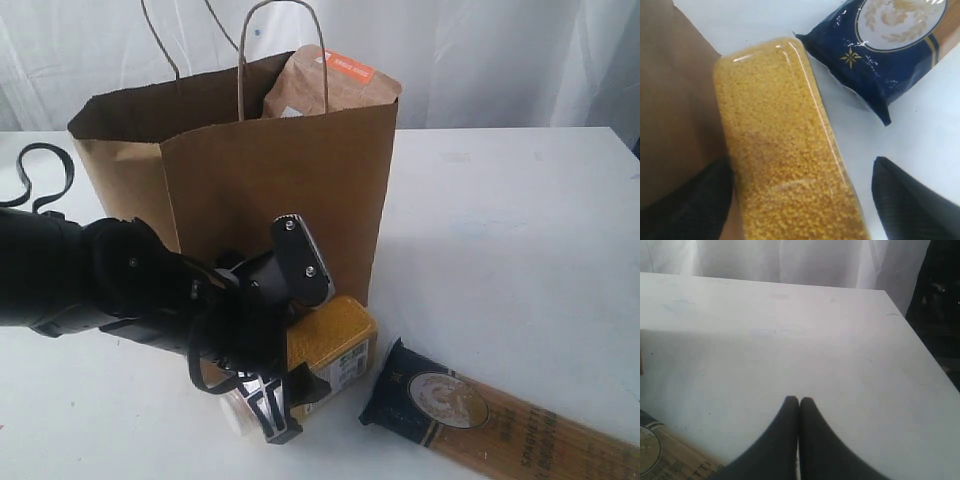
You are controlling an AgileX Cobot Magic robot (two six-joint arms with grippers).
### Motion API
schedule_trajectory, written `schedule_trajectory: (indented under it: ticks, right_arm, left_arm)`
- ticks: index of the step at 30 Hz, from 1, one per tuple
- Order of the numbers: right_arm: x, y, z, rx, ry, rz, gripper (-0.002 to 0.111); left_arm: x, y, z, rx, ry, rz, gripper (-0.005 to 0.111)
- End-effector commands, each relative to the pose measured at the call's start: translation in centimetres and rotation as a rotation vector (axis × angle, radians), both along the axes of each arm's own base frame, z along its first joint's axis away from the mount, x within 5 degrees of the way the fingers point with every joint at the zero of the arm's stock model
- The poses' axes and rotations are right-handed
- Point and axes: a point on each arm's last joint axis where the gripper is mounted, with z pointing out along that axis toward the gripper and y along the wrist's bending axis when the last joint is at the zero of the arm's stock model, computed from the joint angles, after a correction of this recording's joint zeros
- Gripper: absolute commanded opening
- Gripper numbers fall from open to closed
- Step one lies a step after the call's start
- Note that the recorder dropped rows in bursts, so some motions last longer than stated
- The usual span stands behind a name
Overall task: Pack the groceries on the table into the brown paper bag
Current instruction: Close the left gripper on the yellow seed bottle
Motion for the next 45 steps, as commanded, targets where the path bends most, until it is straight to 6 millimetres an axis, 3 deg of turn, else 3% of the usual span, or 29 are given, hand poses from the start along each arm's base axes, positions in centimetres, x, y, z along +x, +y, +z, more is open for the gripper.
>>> schedule_trajectory:
  ticks: [1,7,11,18,23,24,31,45]
  right_arm:
    - [0.0,0.0,0.1,-0.013,-0.012,-0.001,0.000]
    - [0.0,0.0,0.1,-0.013,-0.012,-0.001,0.000]
    - [0.0,0.0,0.1,-0.013,-0.012,-0.001,0.000]
    - [0.0,0.0,0.1,-0.013,-0.012,-0.001,0.000]
    - [0.0,0.0,0.1,-0.013,-0.012,-0.001,0.000]
    - [0.0,0.0,0.1,-0.013,-0.012,-0.001,0.000]
    - [0.0,0.0,0.1,-0.013,-0.012,-0.001,0.000]
    - [0.0,0.0,0.1,-0.013,-0.012,-0.001,0.000]
  left_arm:
    - [-0.3,-0.1,-0.3,0.004,0.027,-0.008,0.078]
    - [-0.9,-0.1,-0.5,0.023,0.073,-0.058,0.074]
    - [-0.9,0.0,-0.9,0.056,0.069,-0.090,0.054]
    - [-1.2,-0.1,-2.7,0.107,0.148,-0.120,0.057]
    - [-1.2,-0.1,-2.8,0.110,0.153,-0.122,0.003]
    - [-1.2,-0.1,-2.8,0.111,0.152,-0.123,0.000]
    - [-1.2,-0.1,-1.9,0.091,0.132,-0.122,0.000]
    - [-3.3,1.4,5.0,-0.077,0.092,-0.106,0.000]
